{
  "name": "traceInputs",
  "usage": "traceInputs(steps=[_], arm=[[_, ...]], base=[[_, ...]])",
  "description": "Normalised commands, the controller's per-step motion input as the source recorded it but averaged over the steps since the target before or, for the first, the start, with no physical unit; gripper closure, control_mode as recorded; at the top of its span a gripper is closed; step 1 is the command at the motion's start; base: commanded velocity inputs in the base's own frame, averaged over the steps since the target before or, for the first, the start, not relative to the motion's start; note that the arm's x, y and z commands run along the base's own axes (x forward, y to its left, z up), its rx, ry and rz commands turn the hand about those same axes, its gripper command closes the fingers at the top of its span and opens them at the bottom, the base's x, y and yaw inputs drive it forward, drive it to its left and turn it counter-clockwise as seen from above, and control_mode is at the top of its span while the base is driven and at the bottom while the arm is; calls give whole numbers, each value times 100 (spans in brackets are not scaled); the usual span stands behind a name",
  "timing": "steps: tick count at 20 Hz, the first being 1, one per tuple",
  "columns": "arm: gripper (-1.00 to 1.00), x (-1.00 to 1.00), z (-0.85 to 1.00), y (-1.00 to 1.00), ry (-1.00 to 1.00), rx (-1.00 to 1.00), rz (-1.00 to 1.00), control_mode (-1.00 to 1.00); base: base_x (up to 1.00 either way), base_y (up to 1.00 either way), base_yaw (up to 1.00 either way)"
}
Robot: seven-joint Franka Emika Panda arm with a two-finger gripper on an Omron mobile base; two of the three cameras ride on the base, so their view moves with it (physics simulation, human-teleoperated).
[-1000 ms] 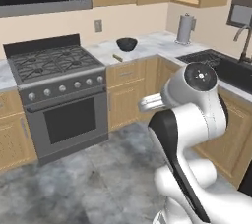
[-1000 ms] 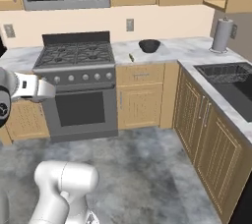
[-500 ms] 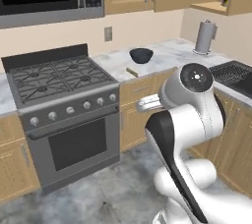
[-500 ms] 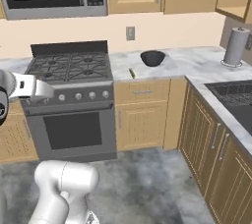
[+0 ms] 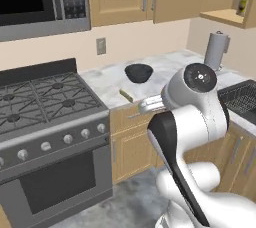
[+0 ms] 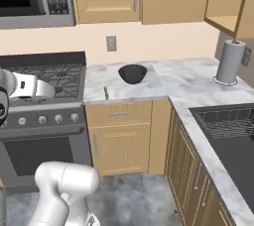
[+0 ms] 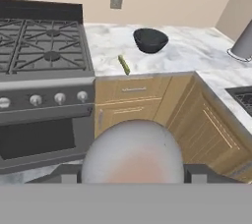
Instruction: Pick the egg and butter from the fridge and place them by the bowl for mixing.
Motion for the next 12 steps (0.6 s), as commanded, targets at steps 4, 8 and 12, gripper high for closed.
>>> traceInputs(steps=[4, 8, 12], arm=[[100, 0, 0, 0, 0, 0, 0, 100], [100, 0, 0, 0, 0, 0, 0, 100], [100, 0, 0, 0, 0, 0, 0, 100]], base=[[100, -19, 8], [92, -1, 8], [39, -2, 11]])
